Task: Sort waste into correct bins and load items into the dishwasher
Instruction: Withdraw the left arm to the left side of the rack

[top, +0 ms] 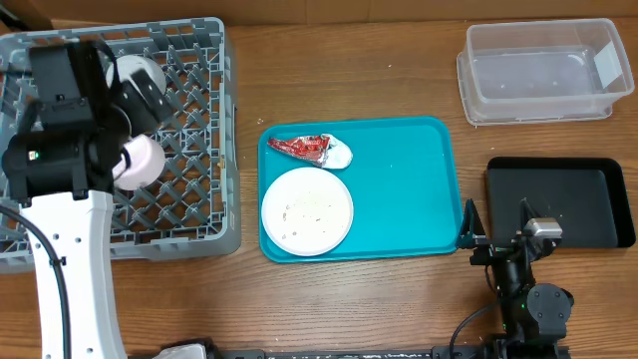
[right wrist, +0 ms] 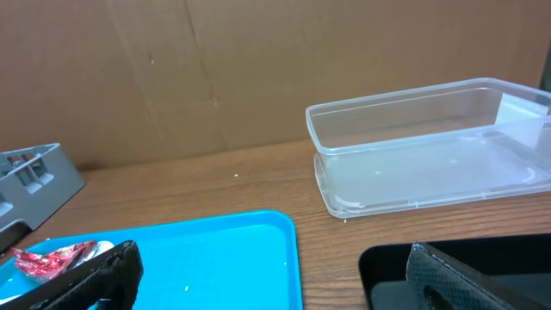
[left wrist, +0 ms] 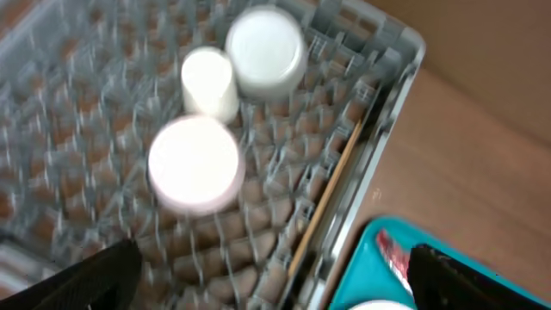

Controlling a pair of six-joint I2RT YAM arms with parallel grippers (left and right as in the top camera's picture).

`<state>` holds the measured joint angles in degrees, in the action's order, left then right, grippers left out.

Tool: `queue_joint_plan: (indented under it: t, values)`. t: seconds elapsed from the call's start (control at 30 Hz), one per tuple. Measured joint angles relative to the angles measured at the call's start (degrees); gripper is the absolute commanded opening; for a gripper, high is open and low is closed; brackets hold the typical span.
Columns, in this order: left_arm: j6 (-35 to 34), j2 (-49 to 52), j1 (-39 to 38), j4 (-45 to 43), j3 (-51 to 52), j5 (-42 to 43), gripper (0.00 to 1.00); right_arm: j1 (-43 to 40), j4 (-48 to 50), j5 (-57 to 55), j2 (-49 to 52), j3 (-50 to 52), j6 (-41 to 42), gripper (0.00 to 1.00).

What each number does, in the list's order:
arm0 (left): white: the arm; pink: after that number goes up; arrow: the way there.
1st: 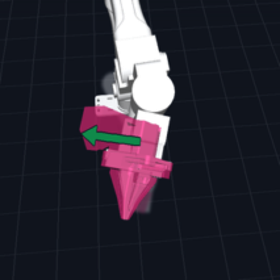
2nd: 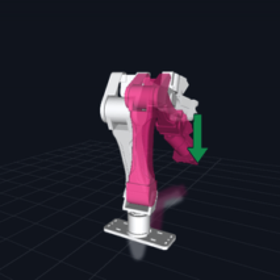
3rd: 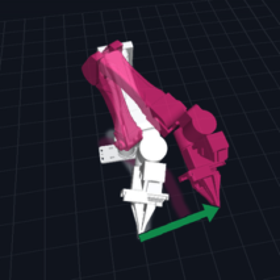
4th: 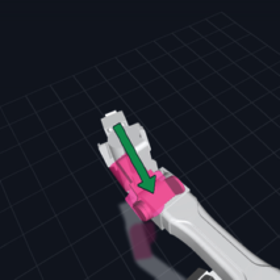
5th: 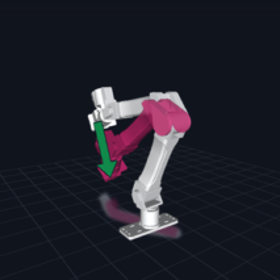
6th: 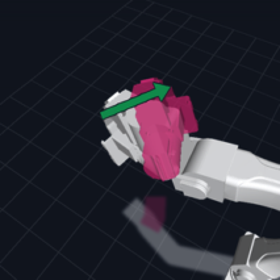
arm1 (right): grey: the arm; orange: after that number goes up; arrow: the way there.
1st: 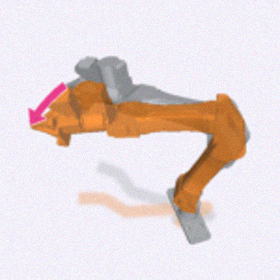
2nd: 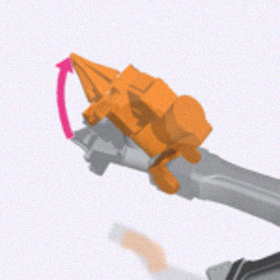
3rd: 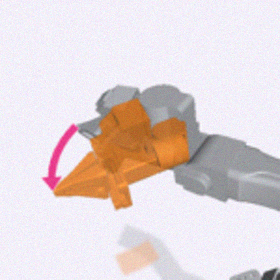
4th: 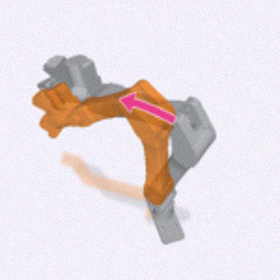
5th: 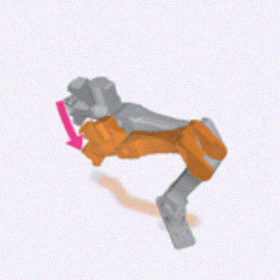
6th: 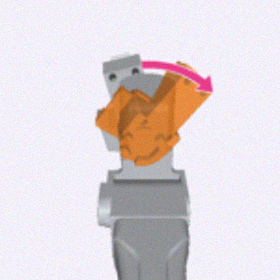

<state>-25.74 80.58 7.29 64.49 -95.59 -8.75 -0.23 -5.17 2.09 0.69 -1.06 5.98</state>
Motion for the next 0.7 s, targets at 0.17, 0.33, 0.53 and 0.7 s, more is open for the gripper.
queue_joint_plan:
  t: [0.17,0.33,0.53,0.7]
  values:
    - [-9.6,0.22,3.78,3.5,0.0,0.87,1.0,0.0,0.0,0.02,0.0,0.0,-0.02,1.0]
    - [-17.68,0.33,15.45,6.49,0.0,3.04,1.0,0.0,0.0,0.0,0.0,0.0,0.02,1.0]
    - [-20.55,1.25,22.69,12.11,0.0,4.07,1.0,-0.02,2.4,2.67,0.02,0.0,2.03,1.0]
    - [-21.07,1.38,22.97,12.7,0.0,4.72,1.0,0.0,8.66,19.02,0.04,0.0,15.89,1.0]
